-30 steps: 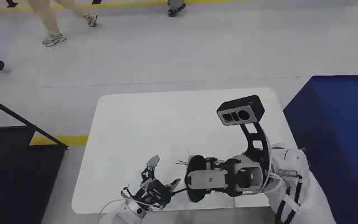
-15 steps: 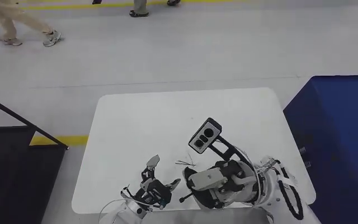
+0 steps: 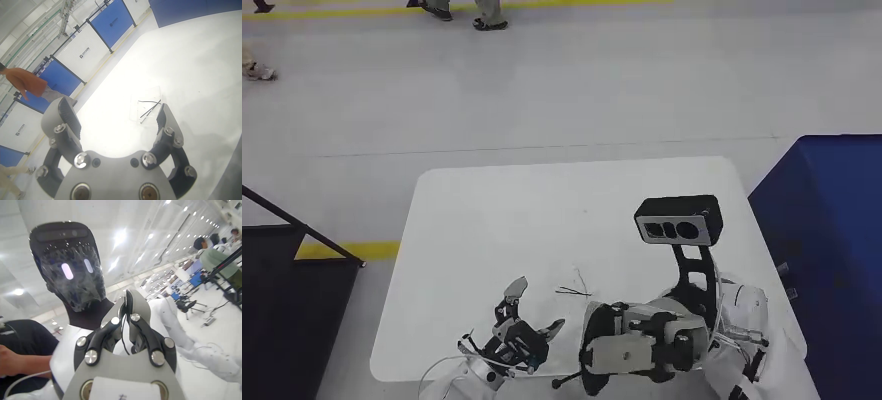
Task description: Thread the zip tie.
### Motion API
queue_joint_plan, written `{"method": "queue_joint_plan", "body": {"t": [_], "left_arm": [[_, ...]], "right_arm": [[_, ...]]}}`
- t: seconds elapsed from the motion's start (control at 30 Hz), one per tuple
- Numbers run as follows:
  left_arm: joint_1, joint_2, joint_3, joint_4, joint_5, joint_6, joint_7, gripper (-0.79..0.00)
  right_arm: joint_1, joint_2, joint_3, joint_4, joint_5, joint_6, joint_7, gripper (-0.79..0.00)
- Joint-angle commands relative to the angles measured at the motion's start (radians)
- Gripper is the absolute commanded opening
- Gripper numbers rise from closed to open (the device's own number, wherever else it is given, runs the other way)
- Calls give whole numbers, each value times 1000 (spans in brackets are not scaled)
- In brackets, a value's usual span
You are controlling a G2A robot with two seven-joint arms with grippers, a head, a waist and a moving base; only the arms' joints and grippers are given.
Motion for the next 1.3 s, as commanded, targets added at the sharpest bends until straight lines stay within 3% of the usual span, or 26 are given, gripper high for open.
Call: {"method": "queue_joint_plan", "body": {"t": [0.0, 0.33, 0.47, 0.53, 0.63, 0.8, 0.97, 1.27], "left_arm": [[0, 0, 0, 0, 0, 0, 0, 0], [0, 0, 0, 0, 0, 0, 0, 0], [0, 0, 0, 0, 0, 0, 0, 0], [0, 0, 0, 0, 0, 0, 0, 0], [0, 0, 0, 0, 0, 0, 0, 0], [0, 0, 0, 0, 0, 0, 0, 0], [0, 0, 0, 0, 0, 0, 0, 0], [0, 0, 0, 0, 0, 0, 0, 0]], "right_arm": [[-7, -3, -11, -4, -103, -61, -12, -785], [-8, -5, -18, 4, -152, -68, -21, -785], [-22, 4, 72, 111, -189, 128, -119, -785], [-35, 16, 142, 160, -208, 253, -100, -785], [-71, 34, 273, 235, -216, 340, -71, -785], [-143, 65, 454, 384, -243, 435, 87, -785], [-144, 83, 528, 547, -300, 428, 176, -785], [-136, 83, 528, 558, -286, 423, 180, -785]]}}
